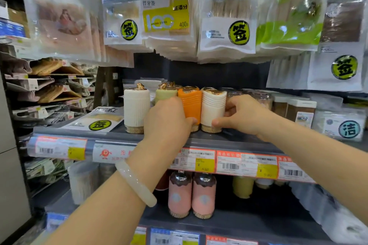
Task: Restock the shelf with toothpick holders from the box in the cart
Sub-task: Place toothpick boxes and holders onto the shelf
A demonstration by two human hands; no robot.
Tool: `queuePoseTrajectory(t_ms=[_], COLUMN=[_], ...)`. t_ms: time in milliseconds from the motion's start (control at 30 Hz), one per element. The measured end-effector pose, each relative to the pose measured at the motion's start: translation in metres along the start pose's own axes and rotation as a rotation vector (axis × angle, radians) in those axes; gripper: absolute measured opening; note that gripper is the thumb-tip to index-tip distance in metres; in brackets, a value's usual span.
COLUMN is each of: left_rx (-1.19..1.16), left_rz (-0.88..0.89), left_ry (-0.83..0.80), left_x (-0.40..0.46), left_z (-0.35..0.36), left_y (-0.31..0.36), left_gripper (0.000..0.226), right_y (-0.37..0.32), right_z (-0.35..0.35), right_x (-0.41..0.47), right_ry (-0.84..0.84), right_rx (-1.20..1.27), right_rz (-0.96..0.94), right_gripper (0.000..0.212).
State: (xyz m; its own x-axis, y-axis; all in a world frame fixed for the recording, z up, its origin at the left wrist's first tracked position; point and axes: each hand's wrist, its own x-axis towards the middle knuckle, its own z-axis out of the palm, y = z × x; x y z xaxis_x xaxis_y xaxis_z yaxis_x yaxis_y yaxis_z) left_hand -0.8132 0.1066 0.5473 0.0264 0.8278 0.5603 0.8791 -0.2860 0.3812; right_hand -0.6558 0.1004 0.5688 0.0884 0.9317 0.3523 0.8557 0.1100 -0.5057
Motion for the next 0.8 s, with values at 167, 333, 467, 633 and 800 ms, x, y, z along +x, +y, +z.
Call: queuePoseTrajectory(t_ms=[167, 333, 467, 633, 800], left_rx=[-0.037, -0.048, -0.021, 0.006, -0.029], left_rz=[0.021, 0.241, 0.411, 0.565, 0.688], left_ry=[0.055, 0.146, 0.134, 0.067, -0.089], left_x=[-0.009, -0.030, -0.051, -0.102, -0.178], left_z=[-0.003, -0.004, -0.005, 0.006, 0.045], left_y=[-0.001, 0.021, 0.058, 0.115, 0.184], left_gripper=[0.025, 0.039, 0.041, 0.040, 0.034], right_y=[0.001, 0.003, 0.015, 0.059, 0.132], right_z=[-0.001, -0.013, -0.027, -0.067, -0.097], right_x=[-0.013, -0.037, -0.066, -0.129, -0.223], right_ry=[0.038, 0.109, 0.188, 0.211, 0.111], right_rx=[-0.201, -0.332, -0.517, -0.615, -0.679], right_rz=[-0.023, -0.192, -0.340, -0.312, -0.140], right_gripper=[0.050, 0.042, 0.034, 0.028, 0.032])
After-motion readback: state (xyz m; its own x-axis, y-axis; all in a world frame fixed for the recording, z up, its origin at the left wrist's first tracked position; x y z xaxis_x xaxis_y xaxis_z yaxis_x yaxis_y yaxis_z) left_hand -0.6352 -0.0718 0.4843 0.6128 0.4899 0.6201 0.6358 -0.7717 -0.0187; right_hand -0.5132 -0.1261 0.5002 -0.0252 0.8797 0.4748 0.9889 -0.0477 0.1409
